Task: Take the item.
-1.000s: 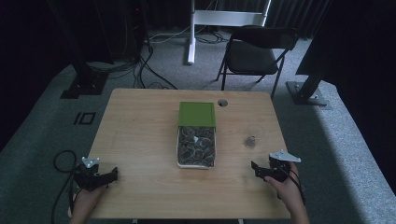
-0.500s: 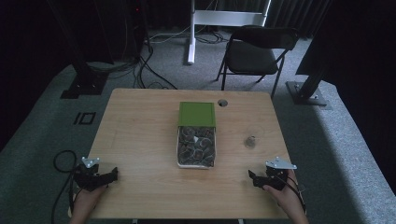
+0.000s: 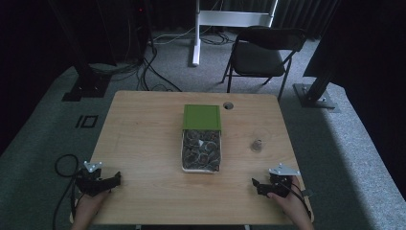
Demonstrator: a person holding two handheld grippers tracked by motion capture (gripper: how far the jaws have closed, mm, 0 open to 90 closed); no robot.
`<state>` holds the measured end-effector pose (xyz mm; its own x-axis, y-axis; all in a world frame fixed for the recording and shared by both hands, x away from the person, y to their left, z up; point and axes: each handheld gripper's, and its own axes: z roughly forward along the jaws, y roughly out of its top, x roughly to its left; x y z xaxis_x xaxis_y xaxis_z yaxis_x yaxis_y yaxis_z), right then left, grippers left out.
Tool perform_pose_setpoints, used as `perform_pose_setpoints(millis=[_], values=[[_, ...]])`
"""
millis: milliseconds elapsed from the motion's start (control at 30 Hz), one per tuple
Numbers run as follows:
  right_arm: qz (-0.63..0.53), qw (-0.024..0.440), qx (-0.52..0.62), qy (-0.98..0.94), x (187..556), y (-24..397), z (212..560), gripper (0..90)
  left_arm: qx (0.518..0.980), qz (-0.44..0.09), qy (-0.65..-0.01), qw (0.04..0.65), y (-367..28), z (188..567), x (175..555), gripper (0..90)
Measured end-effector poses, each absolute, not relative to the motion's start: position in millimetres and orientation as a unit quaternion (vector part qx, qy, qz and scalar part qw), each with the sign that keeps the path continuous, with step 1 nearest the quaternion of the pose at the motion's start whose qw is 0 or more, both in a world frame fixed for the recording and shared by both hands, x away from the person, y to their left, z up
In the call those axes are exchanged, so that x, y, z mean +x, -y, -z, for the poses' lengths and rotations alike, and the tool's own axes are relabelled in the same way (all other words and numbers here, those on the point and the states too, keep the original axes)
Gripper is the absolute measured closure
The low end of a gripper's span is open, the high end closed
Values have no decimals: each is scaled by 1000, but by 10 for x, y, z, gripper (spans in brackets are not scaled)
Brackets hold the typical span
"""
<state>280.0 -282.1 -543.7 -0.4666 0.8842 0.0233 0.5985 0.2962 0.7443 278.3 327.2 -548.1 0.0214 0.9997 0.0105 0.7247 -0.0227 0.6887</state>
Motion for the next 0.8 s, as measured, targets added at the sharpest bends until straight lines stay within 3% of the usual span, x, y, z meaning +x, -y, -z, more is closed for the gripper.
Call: perform_pose_setpoints(millis=[800], values=[[-342, 205, 476, -784, 2813, 2823, 5535, 130, 649, -269, -664, 255, -3240, 5481, 2780, 3]])
